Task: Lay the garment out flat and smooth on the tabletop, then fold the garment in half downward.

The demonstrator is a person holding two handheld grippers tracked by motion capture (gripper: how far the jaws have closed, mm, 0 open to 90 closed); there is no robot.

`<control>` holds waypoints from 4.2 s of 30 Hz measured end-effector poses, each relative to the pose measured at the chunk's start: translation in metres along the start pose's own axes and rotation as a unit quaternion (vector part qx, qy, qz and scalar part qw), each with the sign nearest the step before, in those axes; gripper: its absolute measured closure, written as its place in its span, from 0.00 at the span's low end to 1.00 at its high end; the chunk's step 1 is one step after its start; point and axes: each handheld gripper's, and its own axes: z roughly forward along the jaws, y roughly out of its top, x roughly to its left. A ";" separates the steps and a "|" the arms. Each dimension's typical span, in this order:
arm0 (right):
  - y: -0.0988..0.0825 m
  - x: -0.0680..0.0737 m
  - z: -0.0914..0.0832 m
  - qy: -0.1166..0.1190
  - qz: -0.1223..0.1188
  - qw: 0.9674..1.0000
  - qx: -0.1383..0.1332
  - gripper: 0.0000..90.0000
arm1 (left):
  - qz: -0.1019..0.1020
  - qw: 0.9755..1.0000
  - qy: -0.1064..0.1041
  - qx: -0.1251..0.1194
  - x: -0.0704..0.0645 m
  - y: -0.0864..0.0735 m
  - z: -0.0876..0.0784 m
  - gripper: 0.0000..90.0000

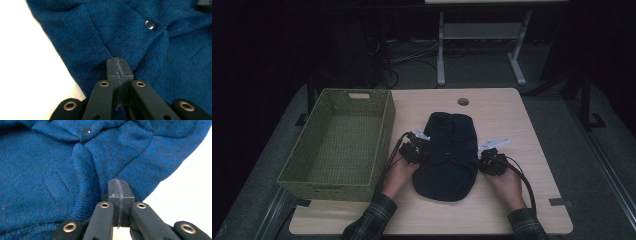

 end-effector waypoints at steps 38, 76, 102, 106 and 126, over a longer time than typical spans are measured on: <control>-0.057 0.024 -0.063 0.002 -0.014 1.000 0.009 1.00 | 0.036 0.996 -0.085 0.012 -0.057 -0.033 -0.025 1.00; -0.013 -0.032 -0.030 -0.026 0.019 0.999 0.002 0.91 | -0.015 1.000 -0.010 0.010 -0.007 0.001 -0.005 0.97; 0.043 -0.061 -0.024 0.010 0.041 0.999 -0.015 0.62 | -0.004 0.999 0.004 -0.050 0.031 0.045 -0.011 0.55; 0.050 -0.067 -0.018 0.013 0.047 0.999 -0.017 0.61 | -0.006 0.999 0.001 -0.049 0.039 0.053 -0.004 0.54; 0.050 -0.089 0.017 -0.008 0.061 0.998 -0.012 0.63 | -0.001 1.000 -0.001 -0.028 0.054 0.055 0.038 0.48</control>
